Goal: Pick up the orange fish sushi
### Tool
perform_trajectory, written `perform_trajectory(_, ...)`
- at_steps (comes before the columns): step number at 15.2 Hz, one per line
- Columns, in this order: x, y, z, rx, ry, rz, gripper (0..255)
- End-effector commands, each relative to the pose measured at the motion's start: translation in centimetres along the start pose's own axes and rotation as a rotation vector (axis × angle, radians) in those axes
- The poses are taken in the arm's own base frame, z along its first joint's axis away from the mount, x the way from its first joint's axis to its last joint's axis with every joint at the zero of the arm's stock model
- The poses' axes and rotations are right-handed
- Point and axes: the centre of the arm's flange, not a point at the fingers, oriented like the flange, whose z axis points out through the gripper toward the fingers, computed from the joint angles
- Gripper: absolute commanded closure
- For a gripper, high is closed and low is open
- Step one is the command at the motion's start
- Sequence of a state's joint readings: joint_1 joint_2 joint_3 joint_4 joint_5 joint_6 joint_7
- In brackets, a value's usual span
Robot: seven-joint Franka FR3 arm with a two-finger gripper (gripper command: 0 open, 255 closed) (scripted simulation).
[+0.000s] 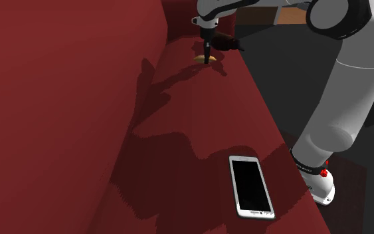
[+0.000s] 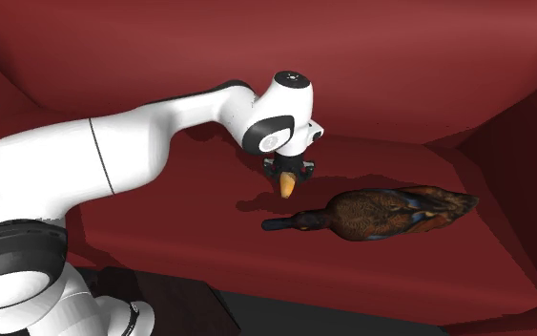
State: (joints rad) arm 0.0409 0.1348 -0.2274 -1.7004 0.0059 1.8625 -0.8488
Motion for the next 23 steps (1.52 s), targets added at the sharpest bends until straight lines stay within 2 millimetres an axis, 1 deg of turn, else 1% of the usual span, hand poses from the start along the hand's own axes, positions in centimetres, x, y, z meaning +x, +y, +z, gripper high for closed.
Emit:
perform_trajectory(1, 0.0, 0.0, 0.1, 0.000, 0.000, 0.000, 255)
perform_trajectory(9, 0.0, 0.0, 0.1, 0.000, 0.000, 0.000, 255)
perform_trajectory(23, 0.0, 0.3, -7.3, 0.000, 0.000, 0.000, 255)
